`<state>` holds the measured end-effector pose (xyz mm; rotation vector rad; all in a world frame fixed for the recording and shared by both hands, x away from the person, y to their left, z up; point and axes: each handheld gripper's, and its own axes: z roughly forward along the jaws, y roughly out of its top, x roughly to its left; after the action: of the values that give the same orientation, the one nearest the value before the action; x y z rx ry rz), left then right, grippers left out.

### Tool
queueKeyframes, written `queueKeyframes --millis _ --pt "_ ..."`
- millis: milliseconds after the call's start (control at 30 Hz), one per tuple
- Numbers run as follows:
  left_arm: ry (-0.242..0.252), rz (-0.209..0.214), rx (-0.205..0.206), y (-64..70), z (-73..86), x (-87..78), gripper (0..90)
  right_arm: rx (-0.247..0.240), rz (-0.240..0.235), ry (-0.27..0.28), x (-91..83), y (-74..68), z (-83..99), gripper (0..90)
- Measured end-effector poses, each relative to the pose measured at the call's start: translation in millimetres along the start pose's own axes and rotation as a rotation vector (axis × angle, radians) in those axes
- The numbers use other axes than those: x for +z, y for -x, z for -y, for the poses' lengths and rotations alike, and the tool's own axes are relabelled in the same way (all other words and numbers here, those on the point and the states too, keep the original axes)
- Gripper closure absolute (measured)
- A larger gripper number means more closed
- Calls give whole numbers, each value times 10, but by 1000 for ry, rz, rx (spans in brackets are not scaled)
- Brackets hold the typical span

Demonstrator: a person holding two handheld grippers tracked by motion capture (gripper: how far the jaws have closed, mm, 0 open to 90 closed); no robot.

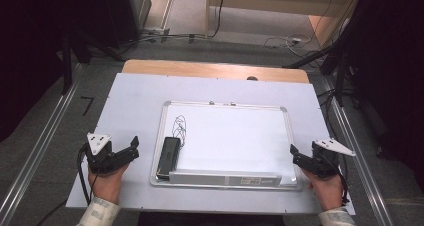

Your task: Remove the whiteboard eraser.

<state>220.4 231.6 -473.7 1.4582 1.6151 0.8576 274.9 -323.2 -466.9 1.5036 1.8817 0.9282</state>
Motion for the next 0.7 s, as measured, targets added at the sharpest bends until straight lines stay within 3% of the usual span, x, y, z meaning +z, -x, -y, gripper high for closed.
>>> queueKeyframes --millis 333,700 --pt "-13 20 3 53 0 33 56 2 3 -2 -14 15 15 195" --pt "-36 77 46 364 13 93 56 2 6 -5 -9 1 13 195"
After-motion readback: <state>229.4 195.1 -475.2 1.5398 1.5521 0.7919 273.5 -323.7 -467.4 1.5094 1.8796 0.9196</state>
